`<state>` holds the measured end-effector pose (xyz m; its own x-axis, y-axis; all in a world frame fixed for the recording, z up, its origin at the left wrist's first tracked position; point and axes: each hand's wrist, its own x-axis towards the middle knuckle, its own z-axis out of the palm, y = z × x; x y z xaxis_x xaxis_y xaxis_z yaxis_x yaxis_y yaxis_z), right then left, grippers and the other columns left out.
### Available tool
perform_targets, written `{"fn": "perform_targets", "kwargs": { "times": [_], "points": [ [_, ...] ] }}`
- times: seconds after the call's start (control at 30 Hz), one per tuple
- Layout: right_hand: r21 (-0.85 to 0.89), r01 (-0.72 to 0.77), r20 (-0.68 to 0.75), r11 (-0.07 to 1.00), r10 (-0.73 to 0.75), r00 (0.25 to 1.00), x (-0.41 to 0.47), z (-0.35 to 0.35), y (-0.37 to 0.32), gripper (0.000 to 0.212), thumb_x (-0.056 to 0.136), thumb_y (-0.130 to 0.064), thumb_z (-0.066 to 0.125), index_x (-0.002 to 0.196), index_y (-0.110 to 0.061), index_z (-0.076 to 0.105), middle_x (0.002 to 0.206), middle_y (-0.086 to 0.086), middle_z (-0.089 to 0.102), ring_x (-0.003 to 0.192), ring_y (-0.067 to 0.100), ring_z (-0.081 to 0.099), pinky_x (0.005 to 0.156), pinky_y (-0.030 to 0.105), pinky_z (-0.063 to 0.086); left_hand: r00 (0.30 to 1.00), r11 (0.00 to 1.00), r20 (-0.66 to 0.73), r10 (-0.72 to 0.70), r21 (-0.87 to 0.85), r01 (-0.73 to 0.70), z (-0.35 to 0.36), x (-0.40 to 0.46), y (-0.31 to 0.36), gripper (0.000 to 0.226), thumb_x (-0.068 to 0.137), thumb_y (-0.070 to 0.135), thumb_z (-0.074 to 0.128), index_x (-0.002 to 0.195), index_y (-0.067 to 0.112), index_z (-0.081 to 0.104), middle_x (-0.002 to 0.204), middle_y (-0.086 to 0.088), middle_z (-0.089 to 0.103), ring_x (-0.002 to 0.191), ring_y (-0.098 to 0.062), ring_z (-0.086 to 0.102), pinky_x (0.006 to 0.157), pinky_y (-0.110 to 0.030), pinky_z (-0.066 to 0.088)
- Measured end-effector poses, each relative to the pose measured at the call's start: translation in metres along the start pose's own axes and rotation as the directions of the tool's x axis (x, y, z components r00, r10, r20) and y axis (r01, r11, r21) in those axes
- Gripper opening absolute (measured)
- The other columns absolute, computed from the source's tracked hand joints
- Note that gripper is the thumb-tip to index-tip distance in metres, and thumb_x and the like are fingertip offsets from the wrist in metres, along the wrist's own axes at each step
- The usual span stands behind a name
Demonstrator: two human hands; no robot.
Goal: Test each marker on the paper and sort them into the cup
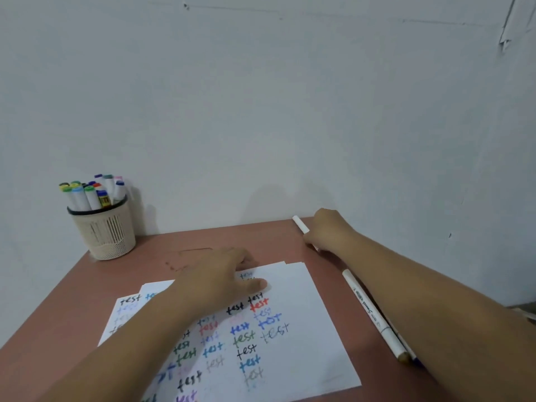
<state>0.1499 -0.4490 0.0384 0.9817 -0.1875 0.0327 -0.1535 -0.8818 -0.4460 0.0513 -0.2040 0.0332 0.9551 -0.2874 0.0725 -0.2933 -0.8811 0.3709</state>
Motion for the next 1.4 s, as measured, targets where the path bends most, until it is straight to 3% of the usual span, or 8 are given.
{"fn": "perform_targets", "kwargs": {
  "times": [0.1,0.2,0.43,0.6,0.83,0.97,1.2,1.4],
  "points": [
    [0.435,-0.093,0.105,0.895,0.052,0.993,-0.024,-0.011,-0.006,0.012,0.081,-0.010,0.068,0.090,-0.003,0.071,0.073,0.017,0.074,0.065,0.035,0.077,0.076,0.051,0.065,0.996,0.992,-0.081,-0.023,-0.123,0.013,-0.001,-0.009,0.001,0.045,0.088,0.066,0.058,0.126,0.043,0.053,0.116,0.031,0.053,0.100,0.005,0.053,0.084,-0.027,0.048],
    [0.791,-0.148,0.246,0.594,-0.086,0.966,-0.066,-0.028,-0.016,0.016,0.089,-0.003,0.073,0.102,0.005,0.071,0.094,0.023,0.077,0.080,0.034,0.080,0.079,0.047,0.066,0.981,0.951,-0.185,-0.062,-0.311,0.001,-0.006,-0.020,0.009,0.042,0.085,0.064,0.062,0.121,0.042,0.058,0.109,0.026,0.062,0.098,0.008,0.058,0.086,-0.028,0.053],
    [0.990,-0.126,0.140,0.066,-0.312,0.940,-0.158,-0.037,-0.033,0.028,0.091,0.010,0.070,0.115,0.006,0.057,0.103,0.029,0.071,0.096,0.040,0.076,0.080,0.039,0.065,0.915,0.920,-0.400,0.058,-0.334,-0.204,-0.019,-0.061,0.035,0.027,0.087,0.048,0.070,0.113,0.048,0.064,0.098,0.029,0.065,0.094,0.008,0.061,0.080,-0.016,0.050],
    [0.988,-0.150,0.157,0.049,-0.305,0.939,-0.199,-0.027,-0.037,0.013,0.081,0.002,0.080,0.082,-0.008,0.073,0.084,0.015,0.070,0.074,0.020,0.068,0.066,0.025,0.059,0.894,0.951,-0.397,0.210,-0.131,-0.282,-0.026,-0.084,0.040,0.021,0.097,0.047,0.057,0.115,0.040,0.064,0.096,0.022,0.065,0.091,0.000,0.060,0.079,-0.024,0.050],
    [0.994,-0.106,0.095,-0.019,-0.298,0.950,-0.239,-0.007,-0.036,0.016,0.086,0.008,0.073,0.086,-0.005,0.064,0.077,0.014,0.069,0.070,0.018,0.063,0.065,0.024,0.055,0.875,0.931,-0.378,0.302,-0.078,-0.355,-0.006,-0.116,0.037,0.029,0.104,0.049,0.038,0.124,0.040,0.056,0.103,0.027,0.055,0.101,0.000,0.052,0.086,-0.020,0.040],
    [0.996,-0.070,0.083,0.056,-0.304,0.949,-0.254,-0.004,-0.035,0.020,0.088,0.007,0.073,0.078,-0.006,0.061,0.070,0.010,0.063,0.062,0.016,0.057,0.062,0.025,0.051,0.854,0.937,-0.413,0.318,0.001,-0.349,0.008,-0.128,0.039,0.032,0.104,0.050,0.033,0.114,0.032,0.057,0.083,0.016,0.053,0.079,-0.007,0.049,0.070,-0.028,0.044],
    [0.994,-0.045,0.077,0.102,-0.332,0.940,-0.257,-0.006,-0.032,0.020,0.087,0.011,0.072,0.079,-0.005,0.062,0.073,0.015,0.063,0.060,0.016,0.055,0.061,0.026,0.047,0.884,0.970,-0.437,0.164,-0.091,-0.225,0.012,-0.137,0.034,0.042,0.090,0.074,0.037,0.125,0.054,0.050,0.076,0.013,0.060,0.079,-0.007,0.059,0.070,-0.026,0.048],
    [0.998,-0.028,0.041,0.062,-0.207,0.977,-0.231,-0.009,-0.017,0.019,0.087,0.010,0.071,0.083,-0.005,0.061,0.078,0.016,0.068,0.066,0.019,0.065,0.064,0.025,0.058,0.949,0.974,-0.315,0.032,-0.201,-0.100,0.006,-0.138,0.024,0.094,0.062,0.087,0.052,0.144,0.051,0.027,0.092,0.016,0.047,0.085,0.004,0.049,0.078,-0.029,0.042]
  ]
}}
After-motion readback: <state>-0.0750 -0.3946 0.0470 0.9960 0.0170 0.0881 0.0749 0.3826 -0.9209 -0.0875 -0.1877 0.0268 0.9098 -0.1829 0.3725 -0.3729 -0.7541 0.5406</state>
